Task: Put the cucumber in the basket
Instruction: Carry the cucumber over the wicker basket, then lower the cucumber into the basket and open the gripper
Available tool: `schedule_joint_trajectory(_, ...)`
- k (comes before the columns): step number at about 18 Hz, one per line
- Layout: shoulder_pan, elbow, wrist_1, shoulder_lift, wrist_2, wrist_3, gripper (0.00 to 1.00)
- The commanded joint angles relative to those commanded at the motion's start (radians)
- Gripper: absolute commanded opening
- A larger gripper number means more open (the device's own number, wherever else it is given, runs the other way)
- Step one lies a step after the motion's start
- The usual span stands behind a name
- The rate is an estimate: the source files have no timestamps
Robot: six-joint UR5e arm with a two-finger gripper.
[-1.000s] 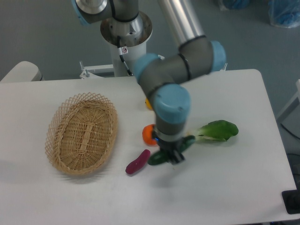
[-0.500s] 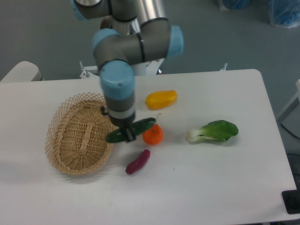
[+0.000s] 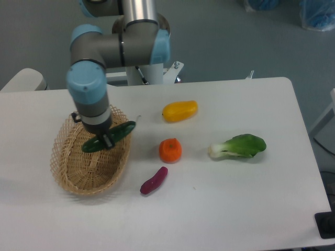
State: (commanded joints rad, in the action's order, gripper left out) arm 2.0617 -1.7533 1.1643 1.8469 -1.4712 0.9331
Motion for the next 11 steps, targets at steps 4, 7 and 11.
schedule_joint_trajectory(4, -0.009, -0.002, -0.047, 0.028, 0.002, -0.091, 0.33)
schedule_joint_trajectory(7, -0.028, 0.0, -0.092, 0.064, 0.0, -0.114, 0.39)
schedule_joint_trajectory(11, -0.04, -0.002, -0.124, 0.089, 0.0, -0.145, 0.5)
